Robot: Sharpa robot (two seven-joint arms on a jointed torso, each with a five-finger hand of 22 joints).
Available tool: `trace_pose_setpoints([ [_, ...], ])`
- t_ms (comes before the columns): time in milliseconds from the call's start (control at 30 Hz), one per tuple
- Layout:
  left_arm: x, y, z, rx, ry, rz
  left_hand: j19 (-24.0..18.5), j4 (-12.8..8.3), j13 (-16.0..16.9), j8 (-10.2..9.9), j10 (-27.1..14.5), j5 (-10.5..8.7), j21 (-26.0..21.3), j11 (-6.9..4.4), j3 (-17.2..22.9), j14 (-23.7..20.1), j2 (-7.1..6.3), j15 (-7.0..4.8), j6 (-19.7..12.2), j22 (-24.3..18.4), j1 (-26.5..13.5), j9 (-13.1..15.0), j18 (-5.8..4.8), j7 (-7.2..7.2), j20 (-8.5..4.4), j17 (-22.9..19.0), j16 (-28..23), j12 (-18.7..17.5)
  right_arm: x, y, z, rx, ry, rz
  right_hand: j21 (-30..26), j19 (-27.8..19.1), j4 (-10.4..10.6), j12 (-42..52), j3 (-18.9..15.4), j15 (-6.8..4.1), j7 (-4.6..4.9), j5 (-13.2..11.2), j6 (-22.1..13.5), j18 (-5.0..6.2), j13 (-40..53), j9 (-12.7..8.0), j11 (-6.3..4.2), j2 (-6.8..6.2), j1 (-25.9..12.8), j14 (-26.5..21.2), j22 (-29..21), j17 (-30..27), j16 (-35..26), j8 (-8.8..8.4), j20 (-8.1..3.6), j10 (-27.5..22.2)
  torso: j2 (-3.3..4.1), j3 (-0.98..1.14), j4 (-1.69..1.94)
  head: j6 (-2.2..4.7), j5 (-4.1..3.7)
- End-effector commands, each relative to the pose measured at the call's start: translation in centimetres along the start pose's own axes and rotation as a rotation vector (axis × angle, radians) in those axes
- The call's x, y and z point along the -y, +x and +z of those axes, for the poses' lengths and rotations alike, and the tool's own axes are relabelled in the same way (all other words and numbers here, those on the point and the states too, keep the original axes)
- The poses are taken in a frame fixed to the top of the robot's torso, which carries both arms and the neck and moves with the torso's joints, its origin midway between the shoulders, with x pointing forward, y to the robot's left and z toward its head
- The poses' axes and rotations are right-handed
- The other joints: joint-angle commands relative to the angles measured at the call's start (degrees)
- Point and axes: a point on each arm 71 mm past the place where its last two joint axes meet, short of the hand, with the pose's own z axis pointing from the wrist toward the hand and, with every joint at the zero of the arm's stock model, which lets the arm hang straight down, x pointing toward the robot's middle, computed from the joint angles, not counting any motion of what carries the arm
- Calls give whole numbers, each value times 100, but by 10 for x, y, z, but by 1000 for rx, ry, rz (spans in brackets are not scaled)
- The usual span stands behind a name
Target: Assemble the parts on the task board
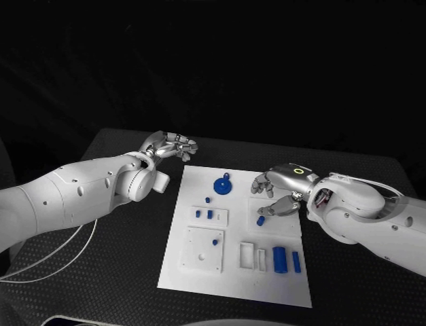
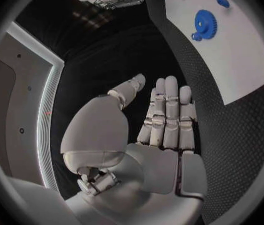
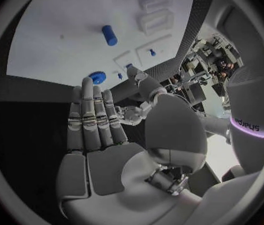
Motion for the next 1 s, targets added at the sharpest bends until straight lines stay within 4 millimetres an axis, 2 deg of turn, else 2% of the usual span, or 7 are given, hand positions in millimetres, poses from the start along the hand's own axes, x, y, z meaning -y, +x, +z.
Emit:
trace_pose_setpoints([
  [33,2,1,1,-12,13,-9,23,26,-3,-10,-30,-3,-34,-14,-11,13,-5,31,-31,9,-49,-3,66,-11,21,10,-25,-15,1,12,0,-104,6,-65,-40,-73,37,-24,-69,11,-21,-52,23,-64,6,23,19,-6,-57,-84,119,-14,-40,38,7,-60,9,13,8,-11,-8],
  [333,1,0,1,-11,13,-10,25,31,-4,-9,-33,-4,-35,-13,-13,15,1,31,-33,12,-54,-3,67,-11,22,15,-29,-15,2,35,-1,-152,12,-56,-55,-104,79,10,-134,12,41,-94,14,-62,23,37,-16,-1,-70,-104,120,-10,-55,58,7,-42,6,8,17,-40,4],
  [500,1,0,0,-11,12,-10,25,33,-4,-9,-34,-4,-36,-12,-14,15,3,32,-35,14,-56,-4,68,-10,22,18,-31,-16,2,42,0,-153,9,-62,-40,-58,62,101,-129,-18,161,-144,125,-44,43,64,-86,88,46,-60,122,3,-39,129,7,118,6,7,13,-58,13],
  [633,1,0,0,-11,12,-10,25,34,-5,-9,-35,-5,-37,-12,-15,15,4,32,-37,15,-57,-4,68,-10,23,19,-33,-16,1,46,1,-156,8,-68,-39,9,78,173,137,-43,232,-620,284,-18,37,56,-148,180,310,1,117,-2,-36,176,20,273,6,5,11,-64,18],
  [733,1,0,0,-11,12,-10,25,35,-5,-9,-36,-5,-38,-12,-15,15,5,32,-38,16,-59,-4,68,-9,23,21,-34,-16,0,47,1,-157,4,-74,-39,74,230,223,579,-67,222,-1216,405,9,32,24,-197,165,498,70,117,-11,-29,184,33,407,6,5,15,-76,23],
  [833,1,0,0,-12,12,-11,25,36,-5,-9,-36,-5,-38,-12,-15,15,7,32,-39,16,-59,-4,69,-9,23,22,-35,-16,0,48,2,-160,4,-78,-24,119,309,281,829,-87,183,-1272,503,25,50,28,-252,166,597,118,125,2,-8,221,34,539,6,4,15,-84,24],
  [1000,1,0,0,-12,10,-11,26,37,-5,-8,-37,-4,-39,-12,-16,16,9,33,-40,17,-60,-5,69,-9,23,24,-37,-16,-2,50,2,-157,-1,-79,20,219,421,381,1131,-130,137,-1276,605,35,94,52,-345,271,691,213,132,48,50,279,8,756,7,3,12,-99,28],
])
